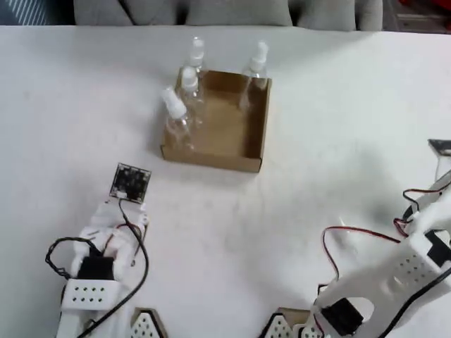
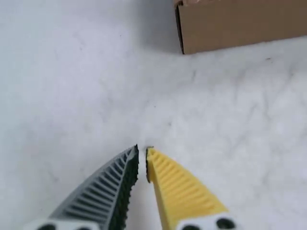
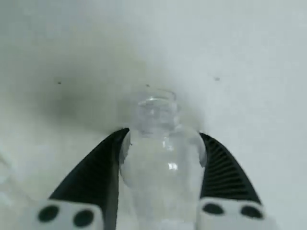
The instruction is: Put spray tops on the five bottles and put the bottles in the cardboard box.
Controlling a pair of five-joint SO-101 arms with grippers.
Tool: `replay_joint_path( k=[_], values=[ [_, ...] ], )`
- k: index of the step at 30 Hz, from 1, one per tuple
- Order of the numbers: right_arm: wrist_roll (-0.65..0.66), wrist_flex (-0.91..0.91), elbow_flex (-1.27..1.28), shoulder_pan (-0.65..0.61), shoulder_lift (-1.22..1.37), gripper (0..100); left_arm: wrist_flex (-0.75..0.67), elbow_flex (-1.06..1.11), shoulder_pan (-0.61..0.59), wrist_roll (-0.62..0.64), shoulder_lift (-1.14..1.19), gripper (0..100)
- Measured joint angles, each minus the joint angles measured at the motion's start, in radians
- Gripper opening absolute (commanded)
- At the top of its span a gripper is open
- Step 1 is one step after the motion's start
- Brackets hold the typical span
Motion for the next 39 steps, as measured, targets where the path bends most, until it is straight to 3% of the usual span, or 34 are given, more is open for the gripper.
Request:
replay_joint_path(
  k=[8, 16, 25, 33, 39],
  values=[
    [0.077, 0.002, -0.055, 0.000, 0.006, 40.2, 0.000, 0.000, 0.000, 0.000, 0.000, 4],
    [0.224, 0.189, -0.064, 0.031, -0.107, 32.1, 0.000, 0.000, 0.000, 0.000, 0.000, 4],
    [0.293, 0.198, 0.017, 0.075, -0.167, 32.2, 0.000, 0.000, 0.000, 0.000, 0.000, 4],
    [0.278, -0.018, 0.276, 0.074, -0.361, 32.0, 0.000, 0.000, 0.000, 0.000, 0.000, 4],
    [0.238, -0.132, 0.308, 0.046, -0.354, 32.0, 0.000, 0.000, 0.000, 0.000, 0.000, 4]
  ],
)
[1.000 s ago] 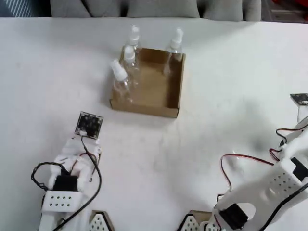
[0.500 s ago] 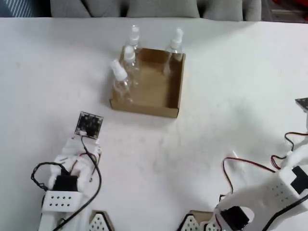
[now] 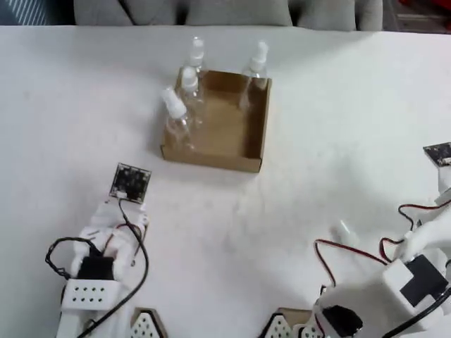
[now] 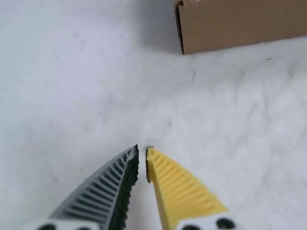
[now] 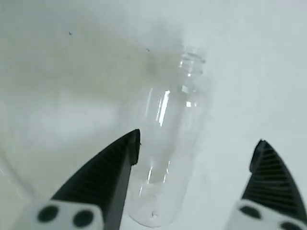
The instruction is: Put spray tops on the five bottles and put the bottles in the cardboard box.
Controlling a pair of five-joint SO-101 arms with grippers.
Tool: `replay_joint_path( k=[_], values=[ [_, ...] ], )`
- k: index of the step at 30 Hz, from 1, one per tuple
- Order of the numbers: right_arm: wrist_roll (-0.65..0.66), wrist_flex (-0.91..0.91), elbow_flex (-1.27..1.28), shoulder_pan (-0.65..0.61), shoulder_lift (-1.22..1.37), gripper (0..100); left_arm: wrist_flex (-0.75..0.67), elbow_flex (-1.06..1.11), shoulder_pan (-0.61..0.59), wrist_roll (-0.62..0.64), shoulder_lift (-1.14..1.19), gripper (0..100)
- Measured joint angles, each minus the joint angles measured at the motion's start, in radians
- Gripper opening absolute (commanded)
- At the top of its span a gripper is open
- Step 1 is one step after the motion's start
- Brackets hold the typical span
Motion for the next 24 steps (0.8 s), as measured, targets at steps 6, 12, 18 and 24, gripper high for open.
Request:
replay_joint_path(
  k=[6, 12, 18, 24],
  values=[
    [0.000, -0.040, 0.000, -0.040, 0.068, 32.0, 0.000, 0.000, 0.000, 0.000, 0.000, 4],
    [0.000, -0.069, 0.000, -0.038, 0.089, 31.9, 0.000, 0.000, 0.000, 0.000, 0.000, 4],
    [0.000, -0.086, 0.002, -0.046, 0.150, 29.6, 0.000, 0.000, 0.000, 0.000, 0.000, 4],
    [-0.003, -0.117, 0.000, -0.060, 0.173, 0.2, 0.000, 0.000, 0.000, 0.000, 0.000, 4]
  ],
)
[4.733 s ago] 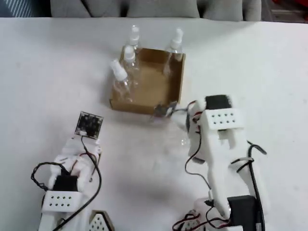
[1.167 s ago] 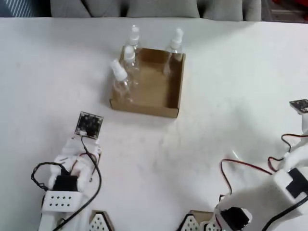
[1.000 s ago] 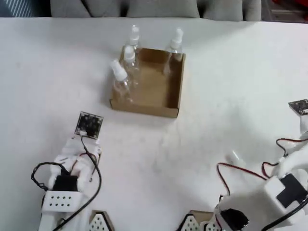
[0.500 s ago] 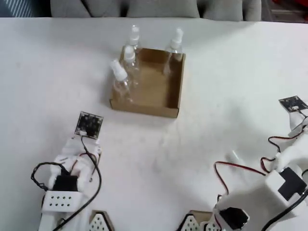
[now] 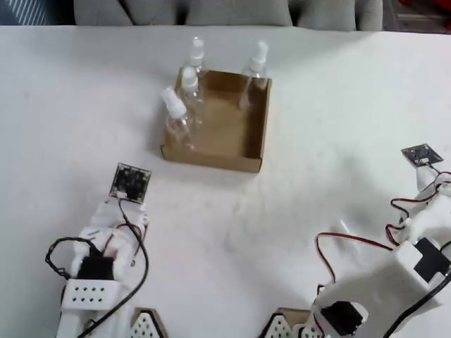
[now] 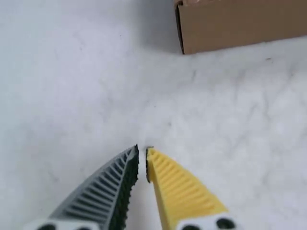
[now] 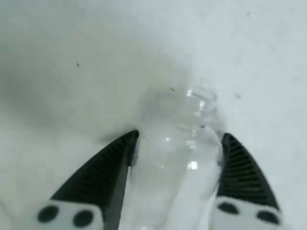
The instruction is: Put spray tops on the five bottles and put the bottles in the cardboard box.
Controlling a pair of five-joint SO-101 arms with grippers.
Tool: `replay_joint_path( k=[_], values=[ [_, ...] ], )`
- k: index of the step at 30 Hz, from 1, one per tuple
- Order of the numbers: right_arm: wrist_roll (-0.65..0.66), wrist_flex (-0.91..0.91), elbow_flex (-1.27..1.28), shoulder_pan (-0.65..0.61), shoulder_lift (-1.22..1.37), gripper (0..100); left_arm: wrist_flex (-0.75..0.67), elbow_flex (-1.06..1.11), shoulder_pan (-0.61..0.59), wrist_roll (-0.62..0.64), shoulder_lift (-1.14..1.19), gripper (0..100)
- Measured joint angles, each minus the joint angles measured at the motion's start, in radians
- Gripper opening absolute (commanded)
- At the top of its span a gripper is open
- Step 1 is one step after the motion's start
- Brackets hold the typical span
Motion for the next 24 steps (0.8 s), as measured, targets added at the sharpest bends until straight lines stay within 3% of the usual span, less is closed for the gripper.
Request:
replay_joint_path(
  k=[2, 6, 12, 16, 20, 24],
  values=[
    [-0.003, 0.000, -0.011, 0.000, 0.002, 4.2, 0.000, 0.000, 0.000, 0.000, 0.000, 4],
    [-0.003, 0.040, -0.052, 0.021, 0.002, 1.7, 0.000, 0.000, 0.000, 0.000, 0.000, 4],
    [-0.006, 0.127, -0.087, 0.141, -0.071, 1.6, 0.000, 0.000, 0.008, 0.000, 0.000, 4],
    [-0.006, 0.077, -0.087, 0.253, -0.094, 1.6, 0.031, -0.017, 0.094, 0.000, 0.000, 4],
    [-0.006, -0.046, -0.087, 0.348, -0.094, 1.6, 0.172, -0.169, 0.233, 0.008, 0.000, 4],
    [-0.006, -0.130, -0.114, 0.402, -0.072, 1.6, 0.302, -0.342, 0.423, 0.094, 0.000, 4]
  ],
)
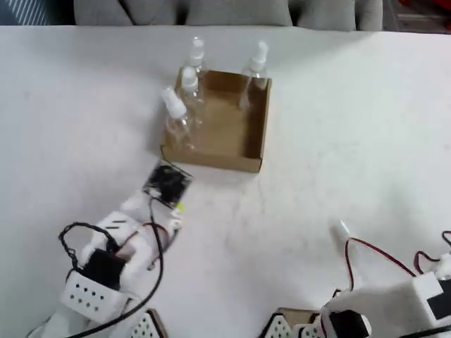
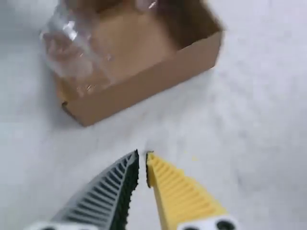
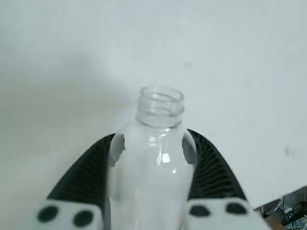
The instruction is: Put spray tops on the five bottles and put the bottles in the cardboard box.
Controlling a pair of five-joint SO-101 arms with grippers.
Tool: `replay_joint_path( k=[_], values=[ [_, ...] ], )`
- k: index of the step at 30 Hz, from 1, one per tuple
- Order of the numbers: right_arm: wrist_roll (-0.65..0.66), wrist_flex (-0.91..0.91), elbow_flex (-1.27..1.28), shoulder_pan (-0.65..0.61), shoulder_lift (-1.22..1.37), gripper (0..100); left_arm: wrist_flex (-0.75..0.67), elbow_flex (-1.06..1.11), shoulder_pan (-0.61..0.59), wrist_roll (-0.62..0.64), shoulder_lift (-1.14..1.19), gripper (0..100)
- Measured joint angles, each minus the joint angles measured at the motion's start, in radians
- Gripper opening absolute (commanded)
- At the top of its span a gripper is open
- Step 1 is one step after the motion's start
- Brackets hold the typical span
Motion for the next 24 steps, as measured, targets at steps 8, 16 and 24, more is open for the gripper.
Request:
replay_joint_path(
  k=[8, 16, 24],
  values=[
    [0.000, -0.014, -0.236, 0.087, 0.181, 1.6, -0.187, -0.052, 0.517, 0.241, -0.002, 5],
    [0.000, -0.008, -0.405, 0.104, 0.350, 1.6, -0.578, -0.008, 0.717, 0.288, 0.098, 5],
    [0.000, 0.086, -0.485, 0.104, 0.371, 1.6, -0.671, -0.242, 0.730, 0.397, 0.535, 5]
  ],
)
